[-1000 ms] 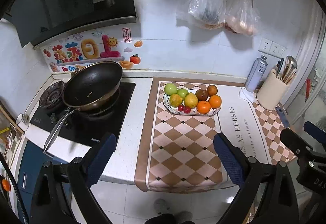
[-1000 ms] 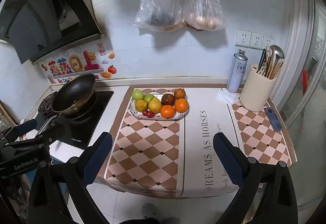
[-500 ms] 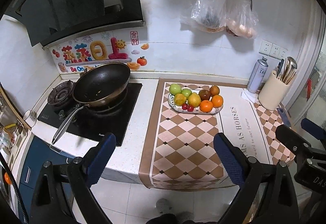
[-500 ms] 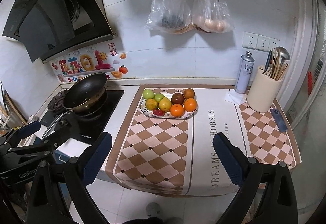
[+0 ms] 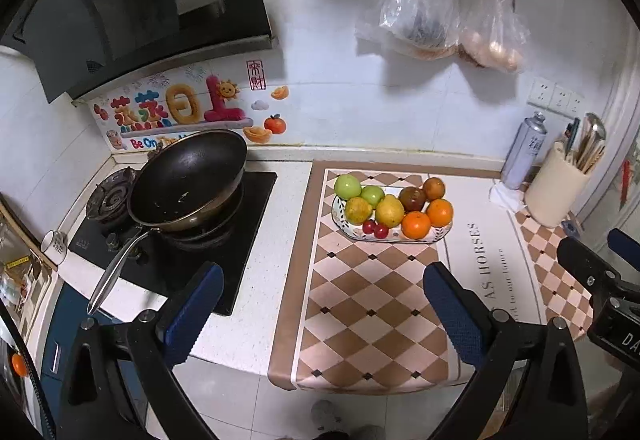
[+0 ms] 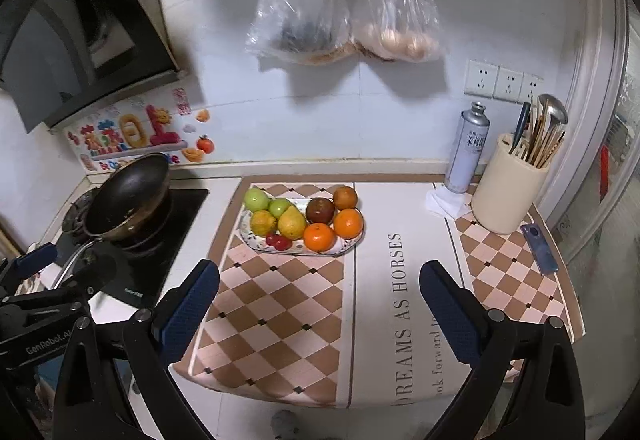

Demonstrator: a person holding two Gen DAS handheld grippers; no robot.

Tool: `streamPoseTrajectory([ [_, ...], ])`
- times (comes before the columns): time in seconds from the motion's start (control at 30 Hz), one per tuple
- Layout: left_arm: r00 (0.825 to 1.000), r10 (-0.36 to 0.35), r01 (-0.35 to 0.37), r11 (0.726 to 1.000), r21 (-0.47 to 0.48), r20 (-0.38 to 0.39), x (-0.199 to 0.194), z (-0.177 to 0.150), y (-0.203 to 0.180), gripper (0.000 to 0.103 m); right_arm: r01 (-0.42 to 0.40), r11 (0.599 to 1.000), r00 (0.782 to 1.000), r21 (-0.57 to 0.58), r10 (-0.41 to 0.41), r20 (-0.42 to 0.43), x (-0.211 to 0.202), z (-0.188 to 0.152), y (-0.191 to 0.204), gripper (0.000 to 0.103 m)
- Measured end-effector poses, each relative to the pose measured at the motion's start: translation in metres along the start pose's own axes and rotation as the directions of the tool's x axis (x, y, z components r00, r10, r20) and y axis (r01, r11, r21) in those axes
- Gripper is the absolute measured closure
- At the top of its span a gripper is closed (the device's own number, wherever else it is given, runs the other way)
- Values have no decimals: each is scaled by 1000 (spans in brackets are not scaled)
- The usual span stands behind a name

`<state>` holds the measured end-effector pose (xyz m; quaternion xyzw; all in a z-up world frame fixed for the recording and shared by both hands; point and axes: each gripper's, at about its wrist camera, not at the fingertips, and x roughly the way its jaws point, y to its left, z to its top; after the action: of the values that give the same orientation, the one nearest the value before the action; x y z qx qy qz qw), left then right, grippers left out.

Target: Organize fruits

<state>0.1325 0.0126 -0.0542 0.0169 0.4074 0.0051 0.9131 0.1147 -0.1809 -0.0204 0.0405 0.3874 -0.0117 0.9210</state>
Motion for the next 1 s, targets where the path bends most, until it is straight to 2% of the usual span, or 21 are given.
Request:
streamPoseTrajectory([
  [0.23, 999, 4, -4, 1000, 13, -40, 36, 15, -4, 1, 10, 1000, 998, 25, -8, -66, 45, 12, -9, 1],
  [0.5, 997, -6, 6, 1000, 3, -77, 61, 25, -5, 1, 30, 999, 994, 25, -27, -109, 73, 16, -15, 1],
  [1.0, 996, -3, 4, 1000, 3, -88, 75, 30, -5, 1, 36, 999, 993, 11, -34, -113, 85, 22, -10, 1],
])
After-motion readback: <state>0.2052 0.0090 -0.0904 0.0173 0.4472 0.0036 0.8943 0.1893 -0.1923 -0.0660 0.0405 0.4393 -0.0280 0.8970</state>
